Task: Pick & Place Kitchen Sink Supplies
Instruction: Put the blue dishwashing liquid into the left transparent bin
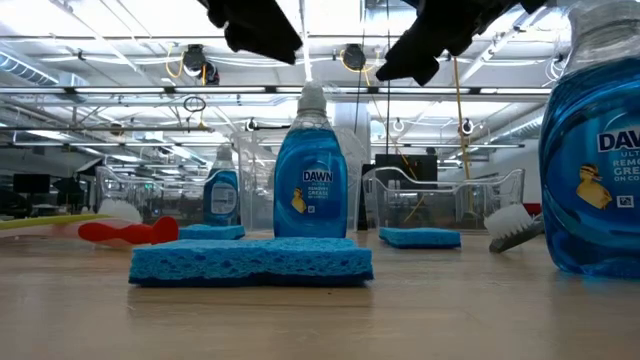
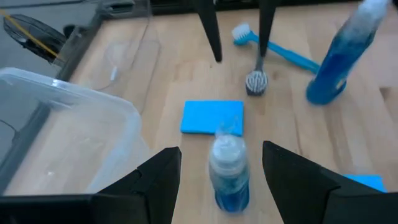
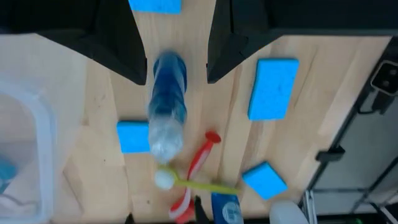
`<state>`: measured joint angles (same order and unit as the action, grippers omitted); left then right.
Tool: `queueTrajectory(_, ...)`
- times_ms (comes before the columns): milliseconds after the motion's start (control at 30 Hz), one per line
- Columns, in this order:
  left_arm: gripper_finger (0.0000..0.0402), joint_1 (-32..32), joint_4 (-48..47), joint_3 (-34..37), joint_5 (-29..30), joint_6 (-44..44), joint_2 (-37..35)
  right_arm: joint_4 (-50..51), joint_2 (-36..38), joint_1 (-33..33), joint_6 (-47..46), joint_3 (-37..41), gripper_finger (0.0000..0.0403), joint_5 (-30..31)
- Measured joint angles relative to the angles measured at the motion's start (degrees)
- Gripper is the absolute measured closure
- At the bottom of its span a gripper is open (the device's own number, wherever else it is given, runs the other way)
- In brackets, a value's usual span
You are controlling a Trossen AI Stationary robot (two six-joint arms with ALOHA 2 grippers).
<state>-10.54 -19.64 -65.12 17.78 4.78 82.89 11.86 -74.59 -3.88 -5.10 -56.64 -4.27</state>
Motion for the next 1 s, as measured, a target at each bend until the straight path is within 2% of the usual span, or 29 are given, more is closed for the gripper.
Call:
queueTrajectory(300,0.0174,0.9,6.5,-0.1,-3.0,0.9,4.1,3.3,0.2,0.0,1.4,0.0,0.0248,0.0)
queueTrajectory(567,0.0174,0.8,5.7,-0.1,-3.3,2.4,4.3,5.0,5.0,0.0,3.5,0.0,0.0248,0.1)
queueTrajectory(733,0.0174,0.8,5.3,-0.1,-3.3,3.9,5.6,4.0,12.2,0.0,3.3,4.3,0.0248,3.1)
queueTrajectory(1000,0.0174,0.8,6.3,0.0,-3.9,4.8,8.9,-6.1,28.7,0.0,-2.9,18.8,0.0248,8.9)
